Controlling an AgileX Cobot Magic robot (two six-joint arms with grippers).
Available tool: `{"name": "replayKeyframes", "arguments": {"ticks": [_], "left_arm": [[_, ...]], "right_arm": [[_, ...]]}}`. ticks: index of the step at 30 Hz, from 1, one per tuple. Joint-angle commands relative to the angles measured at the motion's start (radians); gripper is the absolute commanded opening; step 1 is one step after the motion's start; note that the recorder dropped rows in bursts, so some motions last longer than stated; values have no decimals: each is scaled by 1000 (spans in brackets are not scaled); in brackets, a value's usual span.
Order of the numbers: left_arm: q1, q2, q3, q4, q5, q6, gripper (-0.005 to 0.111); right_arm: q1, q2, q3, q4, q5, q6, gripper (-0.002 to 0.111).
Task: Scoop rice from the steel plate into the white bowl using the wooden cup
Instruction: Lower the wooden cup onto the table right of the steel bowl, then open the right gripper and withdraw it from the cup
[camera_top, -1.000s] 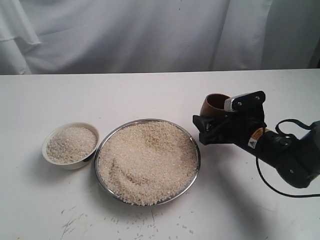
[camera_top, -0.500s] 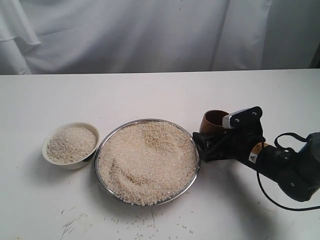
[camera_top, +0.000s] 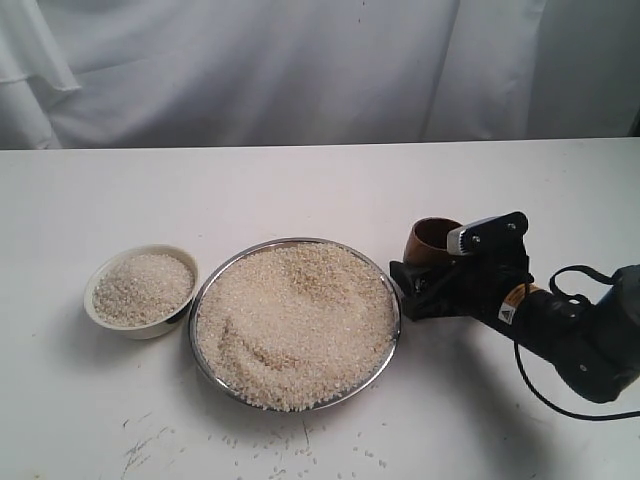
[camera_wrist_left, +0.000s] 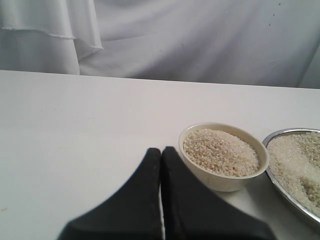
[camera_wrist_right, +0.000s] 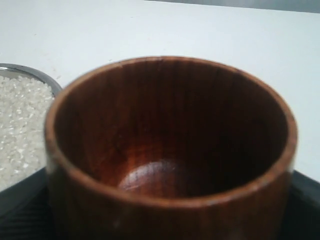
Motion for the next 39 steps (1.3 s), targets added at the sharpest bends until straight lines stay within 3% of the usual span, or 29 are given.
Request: {"name": "replayKeyframes", "arguments": {"ticks": [1,5,10,13,16,21,26,39], "left_arm": [[-2,-5,5,-1,-6,-3,0],[-2,-5,5,-1,-6,-3,0],[-2,-5,5,-1,-6,-3,0],[-2,-5,5,-1,-6,-3,0],[-2,-5,5,-1,-6,-3,0],[-2,-5,5,-1,-6,-3,0],[-2,-5,5,-1,-6,-3,0],[-2,-5,5,-1,-6,-3,0]], "right_arm": [[-3,-4,4,31,-39,-10,0],[-3,-4,4,104,-31,-10,0],[-3,-4,2,-6,-40,-10,4],[-3,-4,1,-6,-35,-8,26],[-3,-4,1,-6,-34,-10,60],[-3,-4,1,-6,-34,-20,82],[-3,-4,1,-6,-36,-22,89],[-3,-107,1,-8,-90,-99,89]]}}
